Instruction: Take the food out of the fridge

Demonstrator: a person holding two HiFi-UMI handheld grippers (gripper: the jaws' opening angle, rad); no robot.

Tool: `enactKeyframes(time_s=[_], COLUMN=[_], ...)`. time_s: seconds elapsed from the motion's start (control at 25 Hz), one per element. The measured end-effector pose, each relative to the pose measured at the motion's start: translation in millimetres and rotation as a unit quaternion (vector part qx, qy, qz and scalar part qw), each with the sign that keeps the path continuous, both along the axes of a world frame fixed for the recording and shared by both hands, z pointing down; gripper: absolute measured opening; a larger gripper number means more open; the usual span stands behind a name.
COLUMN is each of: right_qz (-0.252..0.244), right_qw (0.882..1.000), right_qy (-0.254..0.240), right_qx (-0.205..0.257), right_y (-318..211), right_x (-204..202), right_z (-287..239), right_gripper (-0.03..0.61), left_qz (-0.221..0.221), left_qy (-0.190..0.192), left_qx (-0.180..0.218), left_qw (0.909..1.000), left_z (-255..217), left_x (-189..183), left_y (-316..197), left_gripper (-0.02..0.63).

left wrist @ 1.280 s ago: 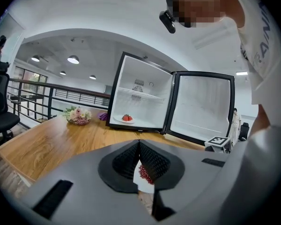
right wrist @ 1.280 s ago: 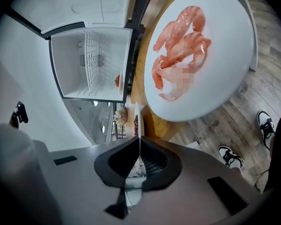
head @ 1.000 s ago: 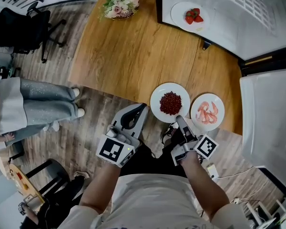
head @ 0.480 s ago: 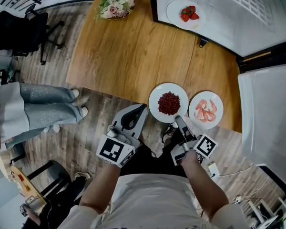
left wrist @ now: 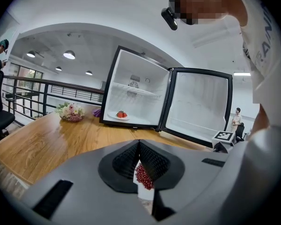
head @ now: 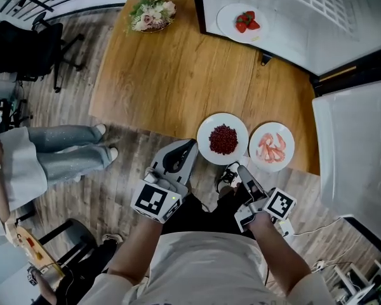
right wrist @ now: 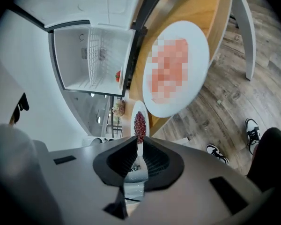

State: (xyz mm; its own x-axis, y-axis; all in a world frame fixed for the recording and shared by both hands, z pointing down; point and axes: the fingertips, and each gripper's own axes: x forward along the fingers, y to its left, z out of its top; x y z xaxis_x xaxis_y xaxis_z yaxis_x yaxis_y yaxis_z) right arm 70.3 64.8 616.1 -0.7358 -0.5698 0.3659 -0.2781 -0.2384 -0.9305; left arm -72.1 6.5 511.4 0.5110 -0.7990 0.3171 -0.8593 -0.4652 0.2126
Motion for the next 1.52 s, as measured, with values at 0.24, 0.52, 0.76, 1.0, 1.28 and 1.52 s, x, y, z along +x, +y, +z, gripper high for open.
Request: enactKeyframes(time_s=[0.24,0.52,0.76,1.0,1.28,1.52], right_qz=[-0.040,-0.043,-0.038,-0.007,0.006,-0.001], right_qw=[0.988,0.947,0.897,0.846,0.837,0.840], right_qy=[0.084,0.165,0.245,0.301,0.294,0.288], right_qx=[0.123,0.271,0.367,0.441,0.462,0.459], right_y=[-27,-89,-117,-146,-163,-169], right_x=[9,19,23,25,22,16], right_z=[-55,-137,-203,-266,-300,-299], right_gripper=[0.020,0.018,0.018,0.018,0.018,0.020], left_qz=[0.002,0.012,0.018,0.027,0.024,0.025], left_qy=[0.005,0.012,0.014,0.011,0.016,0.023], left_qx=[0.003,0.037,0.080,0.129,0.156,0.161], left_qw=[1.0000,0.9992,0.9965,0.9912,0.9874,0.9863], left_z=[-24,-78,-132,-176,-206,-210], left_x=[6,10,11,6,-2,-2], left_y=[-12,-33,-51,-68,-78,-84], left_gripper=[0.008,0.008,0.008,0.008,0.007,0.006])
